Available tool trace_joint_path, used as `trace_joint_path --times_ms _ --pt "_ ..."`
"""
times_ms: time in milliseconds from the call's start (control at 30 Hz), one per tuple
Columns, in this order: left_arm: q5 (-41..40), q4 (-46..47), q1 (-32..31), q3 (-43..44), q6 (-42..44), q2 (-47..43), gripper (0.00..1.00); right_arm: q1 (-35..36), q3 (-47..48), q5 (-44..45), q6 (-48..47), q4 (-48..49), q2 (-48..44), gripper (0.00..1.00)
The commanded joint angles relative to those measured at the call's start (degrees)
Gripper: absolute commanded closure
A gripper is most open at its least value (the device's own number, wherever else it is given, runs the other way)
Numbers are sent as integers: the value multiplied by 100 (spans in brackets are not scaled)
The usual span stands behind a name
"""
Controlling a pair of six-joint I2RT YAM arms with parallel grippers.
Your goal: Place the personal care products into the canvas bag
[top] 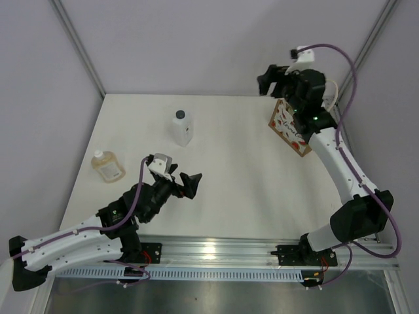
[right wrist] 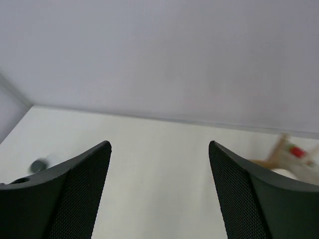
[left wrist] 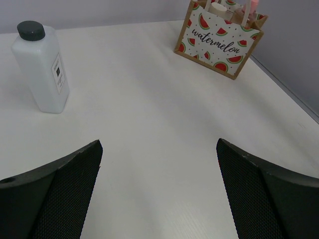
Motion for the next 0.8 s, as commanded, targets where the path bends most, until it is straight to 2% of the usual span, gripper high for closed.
trace_joint_path --times_ms 0,100,133,300,333,533,767 --pt "-190 92 23 135 21 -101 1 1075 -325 -666 -380 38 90 16" --pt "-190 162 14 56 39 -224 1 1856 -502 -473 -583 688 361 12" --pt "-190 171 23 30 39 -276 1 2016 -458 -107 -444 768 484 7" --pt "-524 127 14 -102 -154 -566 1 3017 -343 1555 251 1540 1406 4" --pt "-541 162 23 -129 -146 -671 1 3133 -344 1924 278 1716 1548 3" --pt "-752 372 14 -515 -242 -1620 1 3687 -90 2673 454 2832 2531 1" --pt "-682 418 23 -709 -365 -2149 1 4021 700 3245 357 3142 3481 1"
